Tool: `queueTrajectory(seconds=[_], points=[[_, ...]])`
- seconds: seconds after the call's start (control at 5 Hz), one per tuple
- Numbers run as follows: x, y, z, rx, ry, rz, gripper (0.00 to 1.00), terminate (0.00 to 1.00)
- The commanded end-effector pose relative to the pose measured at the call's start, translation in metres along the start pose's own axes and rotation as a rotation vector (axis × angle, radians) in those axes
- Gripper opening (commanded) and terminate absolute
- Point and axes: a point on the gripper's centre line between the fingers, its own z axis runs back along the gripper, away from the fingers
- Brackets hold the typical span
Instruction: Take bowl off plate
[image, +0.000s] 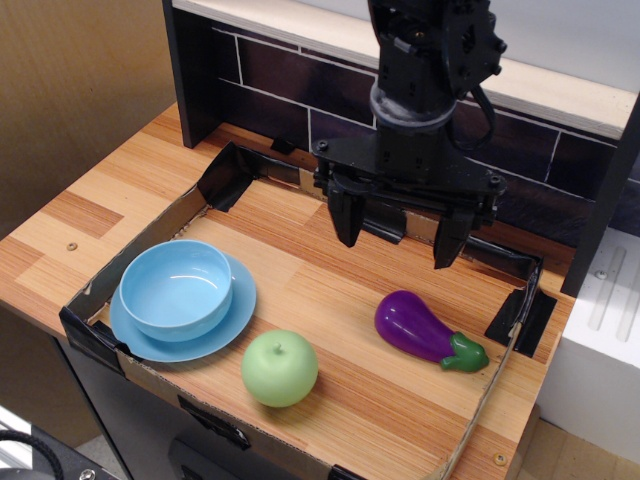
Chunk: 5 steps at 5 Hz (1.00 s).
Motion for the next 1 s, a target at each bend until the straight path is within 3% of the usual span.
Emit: queueTrajectory(seconds=[0.0, 0.2, 0.6, 0.8], points=[[0.0, 0.0, 0.0, 0.0, 0.0, 0.0, 1.0, 0.0], [0.004, 0.031, 0.007, 0.005, -0.056, 0.063, 1.0, 0.0], [-0.003, 0.091, 0.007, 0.026, -0.093, 0.167, 1.0, 0.0], [-0.015, 0.103, -0.015, 0.024, -0.039, 0.247, 1.0, 0.0]])
